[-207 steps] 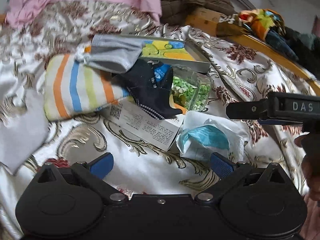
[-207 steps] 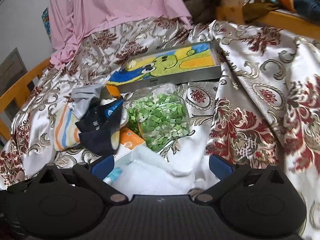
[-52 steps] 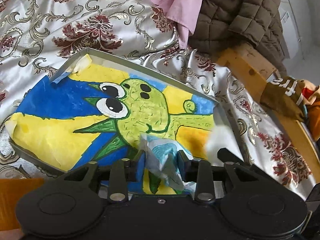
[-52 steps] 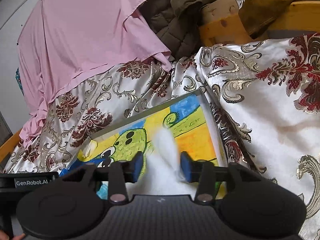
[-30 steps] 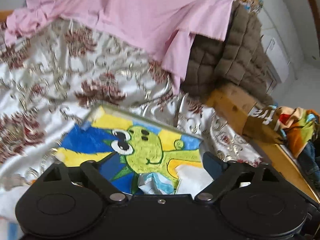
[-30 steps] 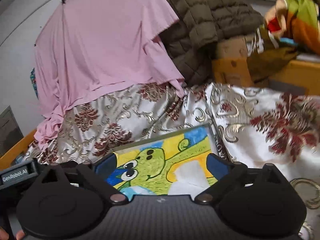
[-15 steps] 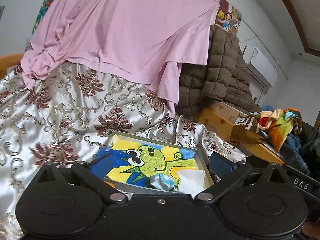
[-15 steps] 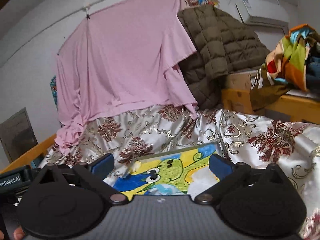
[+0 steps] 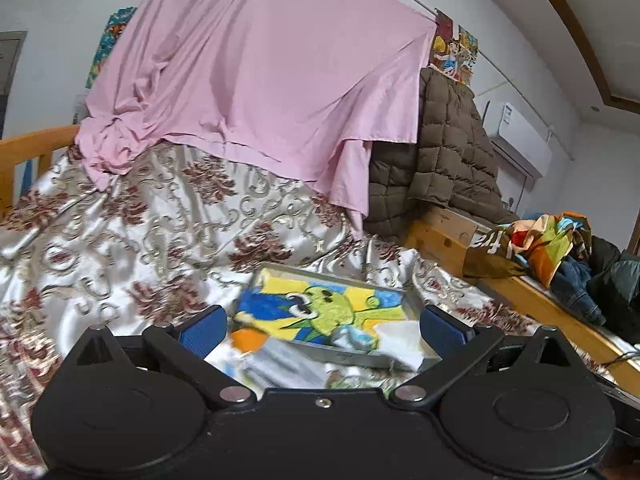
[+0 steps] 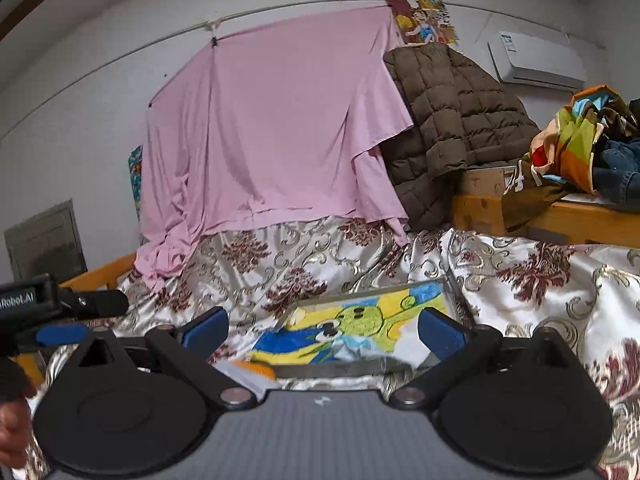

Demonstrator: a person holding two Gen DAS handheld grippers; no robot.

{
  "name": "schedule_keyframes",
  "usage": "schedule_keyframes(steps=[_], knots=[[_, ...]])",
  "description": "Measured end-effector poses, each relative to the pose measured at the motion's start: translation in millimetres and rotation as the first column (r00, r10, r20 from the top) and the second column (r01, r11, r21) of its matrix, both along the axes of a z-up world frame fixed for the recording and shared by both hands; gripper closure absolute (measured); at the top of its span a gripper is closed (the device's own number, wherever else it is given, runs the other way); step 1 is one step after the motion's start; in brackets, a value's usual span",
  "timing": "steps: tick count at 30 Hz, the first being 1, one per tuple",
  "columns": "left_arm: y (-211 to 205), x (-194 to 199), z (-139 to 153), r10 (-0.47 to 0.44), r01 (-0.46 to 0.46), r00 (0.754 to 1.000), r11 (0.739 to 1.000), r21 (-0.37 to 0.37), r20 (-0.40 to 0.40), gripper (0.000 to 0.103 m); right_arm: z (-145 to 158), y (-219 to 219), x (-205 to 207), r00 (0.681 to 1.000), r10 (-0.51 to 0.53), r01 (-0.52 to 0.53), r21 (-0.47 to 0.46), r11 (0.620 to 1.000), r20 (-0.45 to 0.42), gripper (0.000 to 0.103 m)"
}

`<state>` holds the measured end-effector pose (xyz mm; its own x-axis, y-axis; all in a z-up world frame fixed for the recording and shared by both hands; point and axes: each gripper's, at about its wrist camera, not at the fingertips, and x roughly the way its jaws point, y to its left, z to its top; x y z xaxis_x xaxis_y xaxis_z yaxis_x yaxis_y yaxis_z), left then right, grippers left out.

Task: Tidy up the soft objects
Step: 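Move the left gripper to the grey sock while the right gripper approaches the black sock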

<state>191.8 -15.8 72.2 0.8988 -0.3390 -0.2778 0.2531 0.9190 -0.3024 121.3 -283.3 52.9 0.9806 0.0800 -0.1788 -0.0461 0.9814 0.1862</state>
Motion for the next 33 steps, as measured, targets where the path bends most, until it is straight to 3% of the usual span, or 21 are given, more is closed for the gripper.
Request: schedule_keyframes(steps=[12,26,33], knots=[[42,-21,-49,0.048,-0.043,0.996,0.997,0.062,-0.081,0.001,-20,36,-5,0.997,0.058,-0.061,-0.062,0.996,-0.048,0.0],[50,-20,-100,0.04,0.002,0.983,0.973,0.23,-0.178,0.001,-52,63,12,0.977,0.127,-0.149,-0.127,0.981,-0.17,0.0],[59,-8,-114,0.051,0.011,0.968,0.97,0.245,-0.245,0.001,-69,79,21,0.961,0.152,-0.195,-0.176,0.965,-0.229,0.0]])
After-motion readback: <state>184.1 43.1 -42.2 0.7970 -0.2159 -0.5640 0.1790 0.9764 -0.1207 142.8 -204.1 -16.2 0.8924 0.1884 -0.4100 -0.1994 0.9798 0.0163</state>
